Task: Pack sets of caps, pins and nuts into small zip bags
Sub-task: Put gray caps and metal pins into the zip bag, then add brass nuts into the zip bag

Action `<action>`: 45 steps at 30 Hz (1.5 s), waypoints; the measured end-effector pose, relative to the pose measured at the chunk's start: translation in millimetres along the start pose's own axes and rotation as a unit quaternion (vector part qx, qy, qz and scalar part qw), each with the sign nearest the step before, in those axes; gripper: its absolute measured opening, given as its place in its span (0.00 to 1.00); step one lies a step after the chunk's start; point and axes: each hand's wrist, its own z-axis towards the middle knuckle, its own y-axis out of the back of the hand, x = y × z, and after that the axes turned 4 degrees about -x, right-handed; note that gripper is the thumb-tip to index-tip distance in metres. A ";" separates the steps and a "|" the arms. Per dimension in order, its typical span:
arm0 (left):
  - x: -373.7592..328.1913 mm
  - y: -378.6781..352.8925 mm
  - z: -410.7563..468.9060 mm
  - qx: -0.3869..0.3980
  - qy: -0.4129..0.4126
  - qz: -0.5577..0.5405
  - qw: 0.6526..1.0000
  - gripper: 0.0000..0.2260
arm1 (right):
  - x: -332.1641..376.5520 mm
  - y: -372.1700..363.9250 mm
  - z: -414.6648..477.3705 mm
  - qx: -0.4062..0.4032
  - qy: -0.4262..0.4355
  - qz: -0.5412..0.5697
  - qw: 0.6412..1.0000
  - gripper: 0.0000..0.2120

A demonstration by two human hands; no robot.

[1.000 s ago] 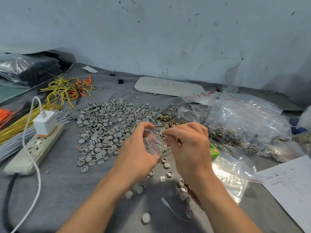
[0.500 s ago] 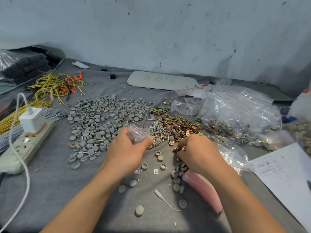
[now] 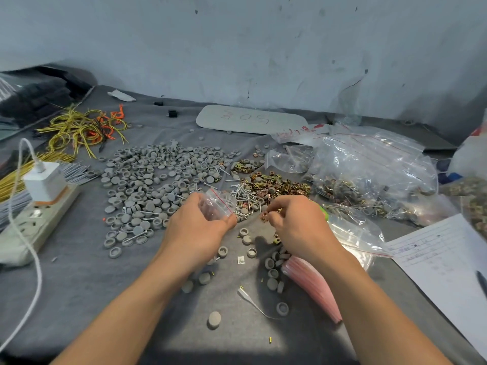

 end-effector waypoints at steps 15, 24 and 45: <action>-4.0 25.5 2.8 -0.043 -0.027 -0.044 0.998 0.14 | 2.9 5.4 -15.1 0.038 0.007 -0.220 0.975 0.07; -2.7 26.6 -0.1 -0.039 -0.037 -0.030 0.998 0.13 | 23.2 -5.9 -20.0 0.022 -0.034 -0.242 0.969 0.13; -1.7 15.6 -0.8 -0.008 -0.074 0.061 0.995 0.15 | 24.9 -4.0 -24.4 0.006 -0.015 0.313 0.950 0.11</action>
